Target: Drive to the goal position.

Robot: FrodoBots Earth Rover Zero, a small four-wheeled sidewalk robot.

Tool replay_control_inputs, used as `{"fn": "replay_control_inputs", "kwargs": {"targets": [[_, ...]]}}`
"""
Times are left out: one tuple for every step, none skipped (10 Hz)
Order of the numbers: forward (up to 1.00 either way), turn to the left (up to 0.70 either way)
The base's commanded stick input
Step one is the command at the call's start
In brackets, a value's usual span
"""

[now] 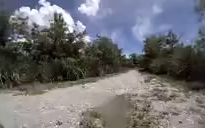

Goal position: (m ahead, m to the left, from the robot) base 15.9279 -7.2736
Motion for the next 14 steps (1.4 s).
{"fn": "replay_control_inputs", "kwargs": {"targets": [[0.70,-0.19],[0.70,0.00],[0.70,0.00],[0.70,0.00],[0.70,0.00],[0.70,0.00],[0.70,0.00],[0.70,0.00],[0.70,0.00],[0.70,0.00],[0.70,0.00],[0.70,0.00],[0.70,0.00],[0.70,0.00]]}}
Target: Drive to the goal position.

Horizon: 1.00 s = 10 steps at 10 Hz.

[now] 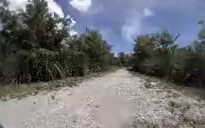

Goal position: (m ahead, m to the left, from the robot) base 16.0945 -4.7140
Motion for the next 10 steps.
{"fn": "replay_control_inputs", "kwargs": {"targets": [[0.70,0.00],[0.70,0.00],[0.70,0.00],[0.70,0.00],[0.70,0.00],[0.70,0.00],[0.70,0.00],[0.70,0.00],[0.70,0.00],[0.70,0.00]]}}
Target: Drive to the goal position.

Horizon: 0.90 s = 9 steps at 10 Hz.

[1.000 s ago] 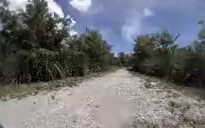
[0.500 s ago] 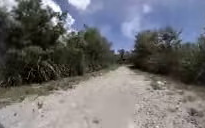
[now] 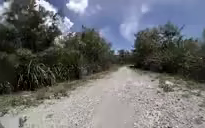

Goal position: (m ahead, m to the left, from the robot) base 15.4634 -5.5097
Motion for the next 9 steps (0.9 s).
{"fn": "replay_control_inputs", "kwargs": {"targets": [[0.70,0.00],[0.70,0.00],[0.70,0.00],[0.70,0.00],[0.70,0.00],[0.70,0.00],[0.70,0.00],[0.70,0.00],[0.70,0.00]]}}
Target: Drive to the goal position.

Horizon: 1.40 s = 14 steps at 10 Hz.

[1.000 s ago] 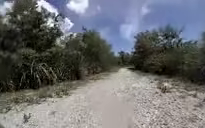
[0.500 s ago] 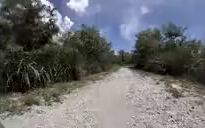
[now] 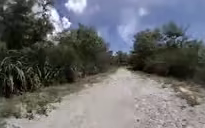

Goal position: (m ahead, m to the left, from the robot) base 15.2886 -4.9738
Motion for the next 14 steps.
{"fn": "replay_control_inputs", "kwargs": {"targets": [[0.70,0.00],[0.70,0.00],[0.70,0.00],[0.70,0.00],[0.70,0.00],[0.70,0.00],[0.70,0.00],[0.70,0.00],[0.70,0.00],[0.70,0.00],[0.70,0.00],[0.70,0.00],[0.70,0.00],[0.70,0.00]]}}
